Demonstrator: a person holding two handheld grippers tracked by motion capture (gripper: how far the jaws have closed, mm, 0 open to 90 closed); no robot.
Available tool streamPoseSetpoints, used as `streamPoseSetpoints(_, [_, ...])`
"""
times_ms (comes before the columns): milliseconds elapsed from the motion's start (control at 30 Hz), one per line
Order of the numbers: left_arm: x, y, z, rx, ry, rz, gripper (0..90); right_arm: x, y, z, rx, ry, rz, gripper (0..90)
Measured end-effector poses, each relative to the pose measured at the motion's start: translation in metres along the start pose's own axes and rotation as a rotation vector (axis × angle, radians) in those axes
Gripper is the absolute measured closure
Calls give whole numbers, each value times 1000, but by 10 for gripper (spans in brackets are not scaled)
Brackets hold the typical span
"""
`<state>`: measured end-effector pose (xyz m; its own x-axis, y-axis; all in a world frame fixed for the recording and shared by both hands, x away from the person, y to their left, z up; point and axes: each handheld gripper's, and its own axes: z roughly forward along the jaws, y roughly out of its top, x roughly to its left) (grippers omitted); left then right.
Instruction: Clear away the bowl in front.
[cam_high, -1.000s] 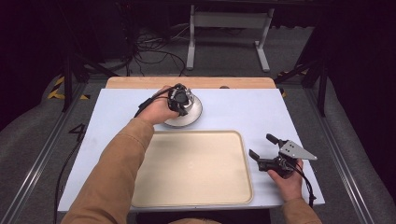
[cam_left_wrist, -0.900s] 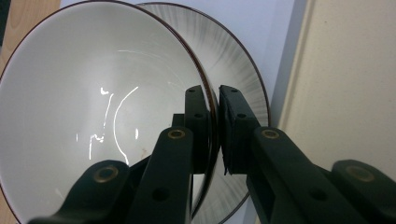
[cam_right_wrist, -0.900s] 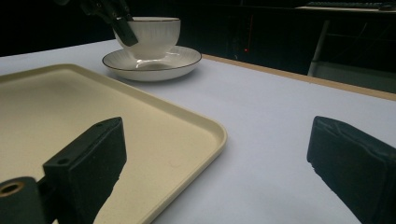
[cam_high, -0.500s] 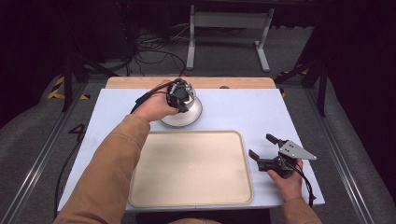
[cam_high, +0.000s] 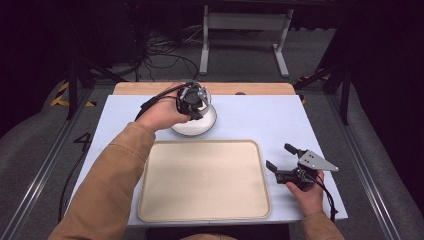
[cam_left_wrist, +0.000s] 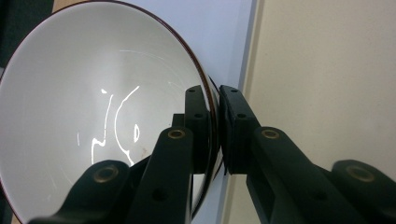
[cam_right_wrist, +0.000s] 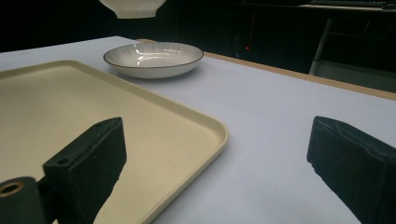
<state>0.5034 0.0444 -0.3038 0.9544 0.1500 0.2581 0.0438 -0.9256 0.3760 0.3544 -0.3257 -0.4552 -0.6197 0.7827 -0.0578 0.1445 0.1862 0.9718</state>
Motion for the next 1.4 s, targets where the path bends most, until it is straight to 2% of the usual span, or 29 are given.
streamPoseSetpoints(267, [-3, -1, -14, -4, 9, 0, 829, 0, 0, 0, 1, 3, -2, 53])
streamPoseSetpoints(667, [-15, -1, -22, 0, -18, 2, 828, 0, 0, 1, 5, 3, -1, 53])
streamPoseSetpoints(1067, [-37, 2, -33, 0, -20, 14, 828, 0, 1, 2, 18, 12, -12, 51])
streamPoseSetpoints(1133, [-42, 3, -34, 0, -18, 14, 827, 1, 1, 2, 19, 11, -15, 51])
streamPoseSetpoints(1367, [-65, 10, -43, 8, -19, 63, 827, 1, 1, 4, 35, 19, -13, 47])
streamPoseSetpoints(1400, [-70, 11, -45, 12, -21, 56, 827, 1, 2, 4, 44, 17, -13, 46])
